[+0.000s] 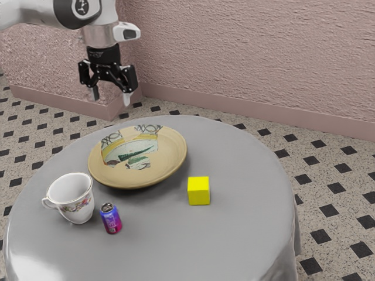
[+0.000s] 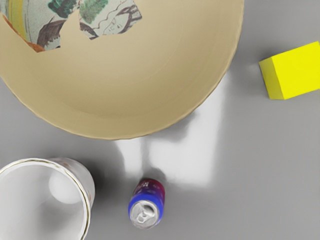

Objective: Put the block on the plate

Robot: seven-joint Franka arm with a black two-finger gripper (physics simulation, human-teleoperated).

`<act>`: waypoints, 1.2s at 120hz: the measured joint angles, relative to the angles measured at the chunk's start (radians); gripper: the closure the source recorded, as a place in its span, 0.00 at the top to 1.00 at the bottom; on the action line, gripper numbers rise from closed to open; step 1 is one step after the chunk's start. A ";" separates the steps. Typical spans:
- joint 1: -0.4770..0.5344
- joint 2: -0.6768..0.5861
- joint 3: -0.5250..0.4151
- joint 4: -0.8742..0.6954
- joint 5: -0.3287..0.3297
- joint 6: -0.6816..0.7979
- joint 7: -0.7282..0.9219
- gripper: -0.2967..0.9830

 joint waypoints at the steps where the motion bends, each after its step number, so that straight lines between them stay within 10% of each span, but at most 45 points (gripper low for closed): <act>1: 0.000 0.000 0.000 0.000 0.000 0.002 -0.001 0.77; 64: -0.004 0.041 -0.072 0.010 0.029 0.049 -0.030 0.77; 144: -0.007 0.223 -0.297 -0.099 0.096 0.377 0.542 0.77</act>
